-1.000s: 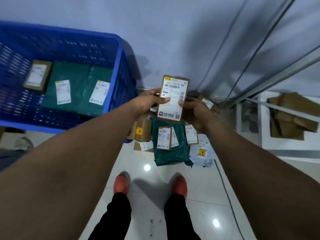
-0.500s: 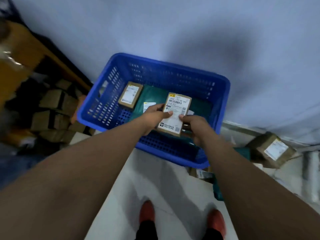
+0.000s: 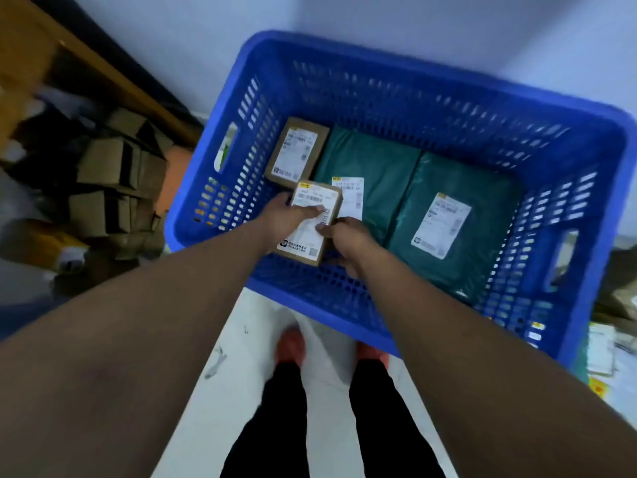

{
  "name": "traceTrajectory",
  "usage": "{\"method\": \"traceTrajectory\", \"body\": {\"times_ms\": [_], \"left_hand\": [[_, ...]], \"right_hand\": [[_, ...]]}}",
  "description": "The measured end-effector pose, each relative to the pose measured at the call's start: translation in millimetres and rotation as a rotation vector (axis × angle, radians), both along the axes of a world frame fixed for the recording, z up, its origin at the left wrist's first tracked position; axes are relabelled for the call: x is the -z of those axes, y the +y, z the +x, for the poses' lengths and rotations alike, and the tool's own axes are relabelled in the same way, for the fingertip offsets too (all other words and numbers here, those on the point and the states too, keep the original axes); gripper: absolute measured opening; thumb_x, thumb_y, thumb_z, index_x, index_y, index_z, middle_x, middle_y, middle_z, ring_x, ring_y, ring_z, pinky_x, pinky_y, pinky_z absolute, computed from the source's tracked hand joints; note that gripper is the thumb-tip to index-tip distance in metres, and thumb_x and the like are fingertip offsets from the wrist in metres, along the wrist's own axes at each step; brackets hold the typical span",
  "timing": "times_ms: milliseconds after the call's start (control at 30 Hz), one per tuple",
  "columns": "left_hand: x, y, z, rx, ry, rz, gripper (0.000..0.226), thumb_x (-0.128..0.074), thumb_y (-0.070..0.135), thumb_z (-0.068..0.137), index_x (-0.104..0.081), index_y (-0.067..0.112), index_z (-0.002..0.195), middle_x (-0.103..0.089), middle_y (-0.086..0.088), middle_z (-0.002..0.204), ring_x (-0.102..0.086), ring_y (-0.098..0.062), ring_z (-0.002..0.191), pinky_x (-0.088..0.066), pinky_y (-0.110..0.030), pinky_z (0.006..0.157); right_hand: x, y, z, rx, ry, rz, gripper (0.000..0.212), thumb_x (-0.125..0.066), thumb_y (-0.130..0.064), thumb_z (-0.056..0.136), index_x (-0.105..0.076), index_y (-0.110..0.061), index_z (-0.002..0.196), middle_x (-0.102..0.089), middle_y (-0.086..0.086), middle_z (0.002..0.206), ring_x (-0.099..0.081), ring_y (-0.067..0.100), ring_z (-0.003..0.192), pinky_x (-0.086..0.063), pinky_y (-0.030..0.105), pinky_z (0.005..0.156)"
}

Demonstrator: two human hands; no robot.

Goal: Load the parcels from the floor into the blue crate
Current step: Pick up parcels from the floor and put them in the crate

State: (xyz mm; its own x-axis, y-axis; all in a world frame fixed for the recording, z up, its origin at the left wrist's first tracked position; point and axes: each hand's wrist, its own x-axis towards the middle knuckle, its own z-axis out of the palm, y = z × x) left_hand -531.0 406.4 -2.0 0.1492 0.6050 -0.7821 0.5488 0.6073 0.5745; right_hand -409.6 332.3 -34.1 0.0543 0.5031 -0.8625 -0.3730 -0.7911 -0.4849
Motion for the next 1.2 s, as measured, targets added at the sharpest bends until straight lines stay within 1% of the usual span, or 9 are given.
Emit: {"method": "traceTrajectory", "body": {"times_ms": [133, 300, 400, 500, 700, 867, 933, 1100, 1200], "left_hand": [[29, 16, -25, -0.068, 0.143, -0.058, 0.093, -0.078, 0.04, 0.086, -0.022, 0.025, 0.159, -0.051, -0.004, 0.143, -0.06, -0.028, 0.119, -0.054, -0.043, 0.093], [53, 28, -28, 0.273, 0.254, -0.259, 0.044, -0.083, 0.037, 0.082, -0.064, 0.016, 0.116, -0.071, -0.008, 0.116, -0.068, -0.02, 0.095, -0.063, -0.043, 0.079], [60, 19, -15, 0.48, 0.267, -0.275, 0.052, -0.086, 0.046, 0.075, -0.067, 0.023, 0.117, -0.072, -0.003, 0.114, -0.068, -0.022, 0.101, -0.061, -0.044, 0.087], [78, 7, 1, 0.624, 0.283, -0.291, 0.035, -0.085, 0.034, 0.079, -0.067, 0.024, 0.108, -0.071, -0.007, 0.11, -0.069, -0.028, 0.097, -0.063, -0.047, 0.078], [132, 18, 8, 0.802, 0.341, -0.244, 0.064, -0.089, 0.06, 0.033, -0.075, 0.036, 0.091, -0.076, -0.002, 0.108, -0.073, -0.023, 0.093, -0.062, -0.05, 0.085], [98, 14, 14, 0.903, 0.537, -0.464, 0.065, -0.088, 0.061, 0.065, -0.068, 0.016, 0.107, -0.074, -0.011, 0.095, -0.075, -0.027, 0.076, -0.062, -0.038, 0.069], [105, 1, 15, 0.953, 0.635, -0.504, 0.069, -0.085, 0.055, 0.072, -0.062, 0.005, 0.114, -0.069, -0.012, 0.09, -0.068, -0.025, 0.071, -0.062, -0.037, 0.071], [143, -27, 31, 1.102, 0.589, -0.328, 0.083, -0.083, 0.049, 0.077, -0.048, 0.016, 0.144, -0.058, -0.009, 0.137, -0.061, -0.028, 0.115, -0.052, -0.037, 0.102], [119, -49, 57, 1.184, 0.522, -0.317, 0.049, -0.071, 0.041, 0.092, -0.06, 0.009, 0.126, -0.063, -0.008, 0.121, -0.06, -0.023, 0.1, -0.049, -0.03, 0.085]], "right_hand": [[22, 14, -16, -0.256, -0.095, 0.006, 0.037, -0.067, -0.008, 0.093, -0.063, -0.007, 0.13, -0.069, 0.008, 0.125, -0.066, 0.027, 0.108, -0.054, 0.04, 0.097], [54, 20, 5, -0.508, -0.248, 0.007, 0.042, -0.072, -0.005, 0.088, -0.064, -0.004, 0.129, -0.067, 0.015, 0.127, -0.064, 0.032, 0.113, -0.051, 0.045, 0.102], [67, 9, 19, -0.643, -0.3, -0.038, 0.045, -0.068, -0.003, 0.09, -0.062, -0.008, 0.134, -0.064, 0.012, 0.133, -0.063, 0.03, 0.112, -0.052, 0.037, 0.097], [75, -5, 25, -0.731, -0.355, -0.001, 0.046, -0.057, -0.009, 0.097, -0.055, -0.014, 0.142, -0.056, 0.014, 0.143, -0.057, 0.032, 0.125, -0.047, 0.037, 0.099], [71, -12, 19, -0.931, -0.552, 0.093, 0.041, -0.055, -0.02, 0.097, -0.057, -0.018, 0.137, -0.06, 0.014, 0.139, -0.059, 0.031, 0.123, -0.048, 0.033, 0.096], [66, -34, 15, -1.012, -0.502, 0.023, 0.065, -0.05, -0.025, 0.1, -0.02, -0.026, 0.158, -0.023, 0.018, 0.16, -0.026, 0.041, 0.145, -0.037, 0.049, 0.113], [61, -43, 15, -1.006, -0.538, -0.035, 0.065, -0.054, -0.022, 0.096, -0.024, -0.024, 0.155, -0.017, 0.017, 0.157, -0.017, 0.042, 0.145, -0.039, 0.054, 0.11], [46, -64, 22, -1.045, -0.663, -0.13, 0.061, -0.061, -0.022, 0.093, -0.036, -0.016, 0.148, -0.028, 0.016, 0.149, -0.026, 0.037, 0.141, -0.047, 0.055, 0.1], [40, -76, 32, -1.015, -0.877, -0.053, 0.042, -0.059, -0.02, 0.093, -0.055, -0.008, 0.133, -0.045, 0.015, 0.138, -0.037, 0.033, 0.133, -0.05, 0.044, 0.091]]}}
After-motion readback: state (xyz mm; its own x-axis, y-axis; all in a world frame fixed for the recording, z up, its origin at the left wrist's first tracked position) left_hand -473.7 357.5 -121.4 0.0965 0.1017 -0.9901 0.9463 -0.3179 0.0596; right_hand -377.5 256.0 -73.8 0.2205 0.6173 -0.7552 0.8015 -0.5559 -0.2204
